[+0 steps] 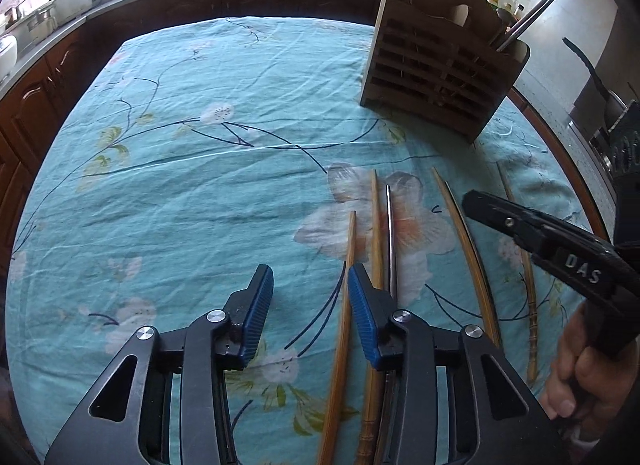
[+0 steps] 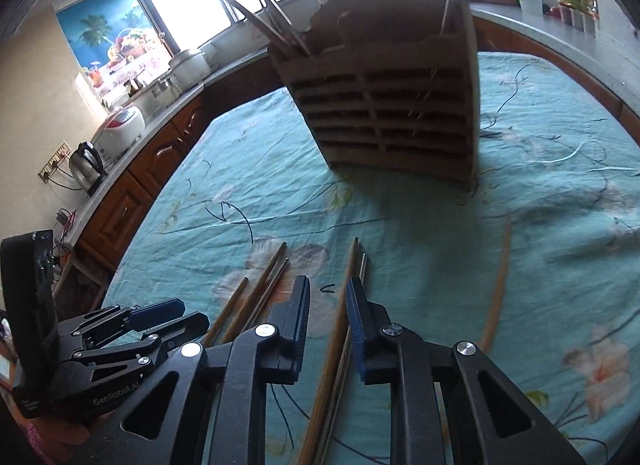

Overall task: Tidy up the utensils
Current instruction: 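Grasp a wooden chopstick with the left tool while the right tool grasps another chopstick, then lift the chopstick with the left tool into the holder while the right tool inserts its chopstick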

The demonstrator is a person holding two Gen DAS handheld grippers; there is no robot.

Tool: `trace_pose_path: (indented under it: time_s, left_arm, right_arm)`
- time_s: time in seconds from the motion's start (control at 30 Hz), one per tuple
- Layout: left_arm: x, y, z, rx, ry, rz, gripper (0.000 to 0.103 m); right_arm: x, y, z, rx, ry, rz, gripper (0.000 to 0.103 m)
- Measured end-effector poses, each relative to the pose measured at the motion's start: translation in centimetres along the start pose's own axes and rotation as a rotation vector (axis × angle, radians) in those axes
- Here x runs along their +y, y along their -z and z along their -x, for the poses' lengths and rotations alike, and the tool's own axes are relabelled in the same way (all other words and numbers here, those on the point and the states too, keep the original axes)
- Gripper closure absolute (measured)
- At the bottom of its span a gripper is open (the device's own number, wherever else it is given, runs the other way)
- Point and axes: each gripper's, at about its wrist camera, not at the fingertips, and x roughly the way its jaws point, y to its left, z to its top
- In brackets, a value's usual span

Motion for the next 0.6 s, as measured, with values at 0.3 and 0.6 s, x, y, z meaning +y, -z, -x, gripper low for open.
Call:
trace_pose_path:
  time_s: [0.3,0.6]
  left_arm:
    - [-0.8,-1.2,-1.4,0.015,0.012,-0.046,0.073]
    - [-2.8,-1.5,-2.1,0.024,-0.033,-0.169,0.078]
  right_arm:
    - [-0.3,-0.2,-2.6,0.065,0.014,0.009,0.090]
    - [0.3,-1.3,-3.7,0.091,0.051,0.070,0.093]
